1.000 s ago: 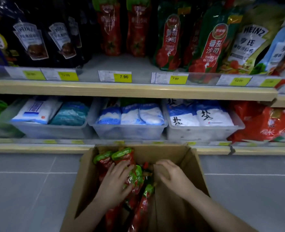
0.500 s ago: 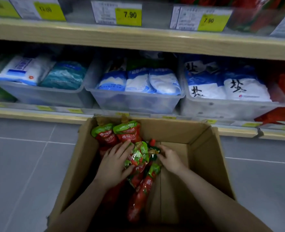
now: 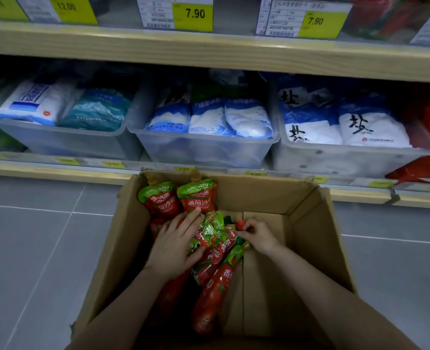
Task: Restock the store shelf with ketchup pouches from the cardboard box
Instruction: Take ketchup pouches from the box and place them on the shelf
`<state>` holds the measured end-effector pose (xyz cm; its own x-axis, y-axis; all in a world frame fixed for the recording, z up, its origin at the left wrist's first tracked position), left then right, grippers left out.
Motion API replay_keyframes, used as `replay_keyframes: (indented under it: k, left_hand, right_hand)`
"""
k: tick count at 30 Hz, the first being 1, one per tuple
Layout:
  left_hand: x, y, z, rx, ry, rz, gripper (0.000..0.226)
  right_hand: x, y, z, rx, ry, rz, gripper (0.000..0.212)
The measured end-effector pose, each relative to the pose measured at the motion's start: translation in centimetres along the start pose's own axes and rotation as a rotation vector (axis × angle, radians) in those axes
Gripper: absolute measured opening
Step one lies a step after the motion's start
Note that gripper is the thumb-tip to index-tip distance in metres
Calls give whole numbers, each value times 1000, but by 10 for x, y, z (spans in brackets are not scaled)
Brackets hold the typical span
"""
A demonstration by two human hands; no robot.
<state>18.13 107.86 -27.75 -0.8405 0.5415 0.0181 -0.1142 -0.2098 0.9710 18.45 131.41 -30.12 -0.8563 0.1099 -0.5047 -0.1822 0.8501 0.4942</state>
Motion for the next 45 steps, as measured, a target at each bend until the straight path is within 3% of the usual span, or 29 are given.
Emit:
replay_keyframes:
  k: [2,6,8,10,13,18,21,25,29,32,36,41,45]
  left_hand:
    - [0,2,1,6,-9,-8,66]
    - [1,5,2,-5,-22,-7,66]
    - [0,6,3,-1,-32,6,66]
    - [2,7,5,31,-38,38,64]
    - [9,16,12,51,-53,139,64]
    - [29,46,41,-126,-109,265,79]
    - [48,65,59,-322,-82,187,95]
    - [67,78,76,-604,-8,57,109]
    - [66,77,93,-837,19,34,82]
    - [61,80,96,-860,26,57,66]
    - [58,86,97,-802,-4,48,70]
    - [49,79,87,-881,-4,-141,73]
    - [50,75,83,-942,66,-162,63]
  right_hand:
    - [-5,-2,-2,47,-12,-24,20]
    - [-11,-5,-2,146,-23,37,10]
    - [-17,-4,-6,184,-34,50,23]
    - [-26,1,-11,251,-12,58,24]
    - [-36,16,-25,373,100,84,9]
    - [-57,52,-61,286,357,132,10]
    - [-70,78,-81,222,436,179,18]
    - [-95,100,-116,330,498,167,18]
    - [-110,98,-140,468,505,181,11]
    - [-114,98,-148,526,474,196,12]
    - [-115,99,-149,555,440,193,17]
    - [-116,110,-147,538,434,161,16]
    - [-113,115,-148,482,375,49,25]
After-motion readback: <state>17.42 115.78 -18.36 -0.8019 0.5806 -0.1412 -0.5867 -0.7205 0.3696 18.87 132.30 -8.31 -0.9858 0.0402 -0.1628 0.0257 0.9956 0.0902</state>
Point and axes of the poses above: each hand's wrist, its own x-axis towards the middle knuckle, its own y-axis out of the back of the hand, z = x × y, the point moved 1 cm from there along x, towards the middle knuckle, and after that the axes turned 1 degree about z, right-handed, at the moved point
